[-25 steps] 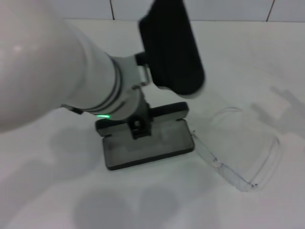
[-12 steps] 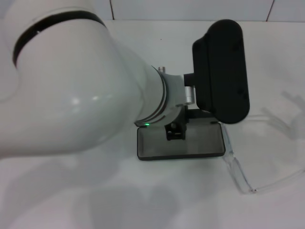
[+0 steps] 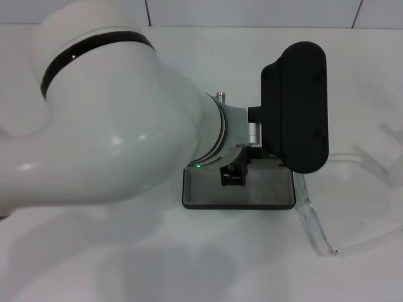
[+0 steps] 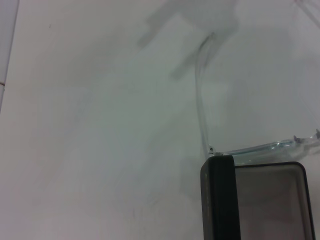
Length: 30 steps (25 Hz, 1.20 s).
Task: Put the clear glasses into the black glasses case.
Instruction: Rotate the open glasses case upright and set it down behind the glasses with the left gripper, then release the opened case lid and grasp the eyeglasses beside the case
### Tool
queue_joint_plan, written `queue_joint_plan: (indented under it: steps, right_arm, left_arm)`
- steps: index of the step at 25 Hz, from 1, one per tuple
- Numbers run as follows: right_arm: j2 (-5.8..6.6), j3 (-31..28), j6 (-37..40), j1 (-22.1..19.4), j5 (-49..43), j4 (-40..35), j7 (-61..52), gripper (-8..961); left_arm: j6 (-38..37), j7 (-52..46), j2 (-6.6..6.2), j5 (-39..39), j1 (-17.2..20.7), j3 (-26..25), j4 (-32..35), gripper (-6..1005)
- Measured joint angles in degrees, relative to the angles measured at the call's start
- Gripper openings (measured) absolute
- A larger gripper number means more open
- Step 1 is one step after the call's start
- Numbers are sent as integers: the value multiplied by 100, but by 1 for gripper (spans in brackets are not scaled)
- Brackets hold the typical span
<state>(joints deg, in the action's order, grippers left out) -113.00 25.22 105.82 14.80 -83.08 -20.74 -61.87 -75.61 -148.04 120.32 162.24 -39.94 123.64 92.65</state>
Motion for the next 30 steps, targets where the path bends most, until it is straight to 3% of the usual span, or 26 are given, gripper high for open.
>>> queue_joint_plan:
  steps: [8,11,14,20,23,26,30]
  right_arm:
    - [29,0,0,29,11,0,0,788]
    - [36,0,-20,51,11,0,0,787]
    - [54,52,-144,81,-20,-15,0,785]
    - [287,528,-554,443,-699,-234,-469,782]
    - [303,672,-514,543,-999,-711,-934,781]
    - [165,1044,-504,534,-1274,-1629,-1591,779]
    - [-20,1880,-499,516,-1915,-3109,-2878,777]
  left_arm:
    - [17,20,-7,3,-1,12,-2,193]
    - [7,75,-14,5,31,11,20,375]
    - [-58,79,-15,5,62,-26,148,388]
    - [-321,63,-19,-200,342,-374,1073,390]
    - [-342,98,-26,-819,585,-865,1618,386]
    - [-290,531,-36,-2033,897,-1678,1910,381]
    - [-276,1554,-39,-3971,1433,-2831,1742,376]
